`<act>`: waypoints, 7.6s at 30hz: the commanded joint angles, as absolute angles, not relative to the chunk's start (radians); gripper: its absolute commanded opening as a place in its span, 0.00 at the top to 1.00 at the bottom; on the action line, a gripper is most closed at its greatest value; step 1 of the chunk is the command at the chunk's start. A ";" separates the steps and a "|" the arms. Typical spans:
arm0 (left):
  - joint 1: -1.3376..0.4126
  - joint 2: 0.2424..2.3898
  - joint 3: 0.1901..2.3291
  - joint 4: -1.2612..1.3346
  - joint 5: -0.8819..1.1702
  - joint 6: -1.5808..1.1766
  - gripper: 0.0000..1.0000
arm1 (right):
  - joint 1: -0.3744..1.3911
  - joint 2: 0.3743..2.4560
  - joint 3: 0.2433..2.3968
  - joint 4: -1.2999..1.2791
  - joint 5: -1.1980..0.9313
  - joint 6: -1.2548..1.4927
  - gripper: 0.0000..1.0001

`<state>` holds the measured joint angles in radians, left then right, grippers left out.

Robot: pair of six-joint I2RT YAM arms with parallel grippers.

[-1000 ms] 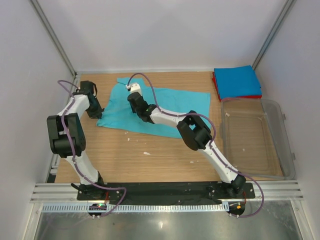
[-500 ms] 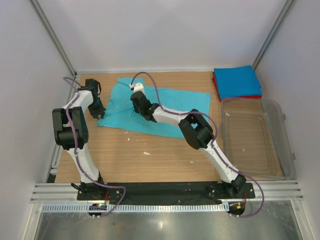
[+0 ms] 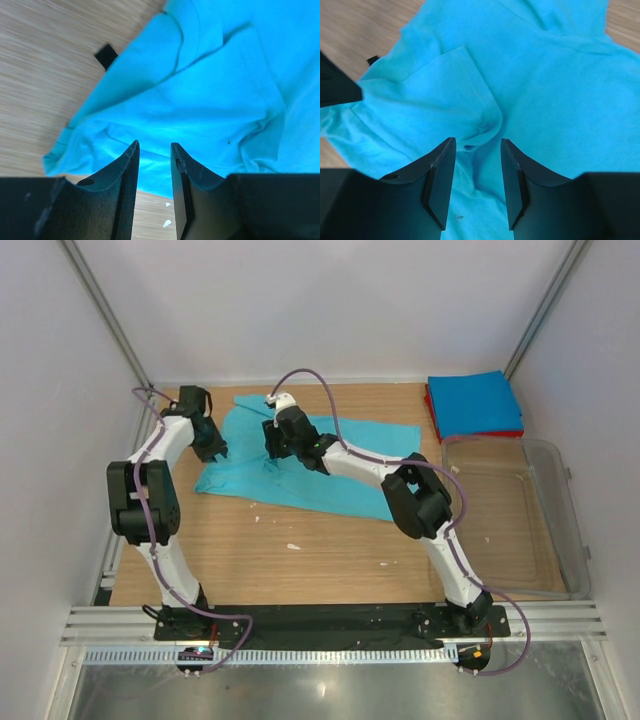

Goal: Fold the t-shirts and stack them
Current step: Fold the tshirt

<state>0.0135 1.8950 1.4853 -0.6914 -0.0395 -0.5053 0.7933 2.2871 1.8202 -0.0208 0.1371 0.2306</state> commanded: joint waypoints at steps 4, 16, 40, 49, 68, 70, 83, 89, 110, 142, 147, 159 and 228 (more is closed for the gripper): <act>0.009 1.927 1.420 -0.638 0.035 -0.583 0.68 | 0.802 2.281 1.847 -0.023 -0.025 0.248 0.50; 0.009 2.005 1.396 -0.680 -0.123 -0.595 0.67 | 0.822 2.390 1.986 -0.161 0.112 0.316 0.48; 0.009 1.988 1.381 -0.732 -0.252 -0.617 0.64 | 0.805 2.395 1.950 -0.141 0.222 0.302 0.99; 0.012 1.962 1.367 -0.752 -0.271 -0.634 0.64 | 0.805 2.402 1.953 -0.179 0.190 0.345 0.99; 0.012 1.856 1.259 -0.767 -0.324 -0.638 0.62 | 0.811 1.829 1.335 -0.402 0.385 0.650 0.84; 0.012 1.850 1.249 -0.769 -0.328 -0.638 0.62 | 0.807 1.795 1.281 -0.423 0.405 0.655 0.85; 0.023 1.806 1.249 -0.805 -0.411 -0.615 0.63 | 0.716 1.664 0.997 -0.462 0.488 0.643 0.87; 0.044 1.769 1.218 -0.834 -0.437 -0.623 0.62 | 0.715 1.603 0.884 -0.462 0.482 0.670 0.87; 0.091 1.629 1.092 -0.920 -0.427 -0.649 0.63 | 0.729 1.388 0.750 -0.485 0.414 0.698 0.87; 0.232 2.405 2.068 -0.534 0.182 -0.365 0.58 | 0.259 1.905 1.545 -0.417 -0.072 0.170 0.52; 0.232 2.491 2.178 -0.546 0.198 -0.365 0.59 | 0.204 1.968 1.588 -0.408 -0.135 0.137 0.51; 0.233 2.459 2.045 -0.443 0.271 -0.342 0.68 | 0.081 2.114 1.718 -0.443 -0.248 0.097 0.51; 0.304 1.931 1.657 -0.324 0.279 -0.425 1.00 | 0.055 1.977 1.355 0.150 -0.414 -0.080 0.99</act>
<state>0.2729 2.0384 1.6951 -0.3859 0.3077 -0.3946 0.0532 2.0354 1.3880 0.0334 -0.4065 -0.0483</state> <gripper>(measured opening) 0.004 0.025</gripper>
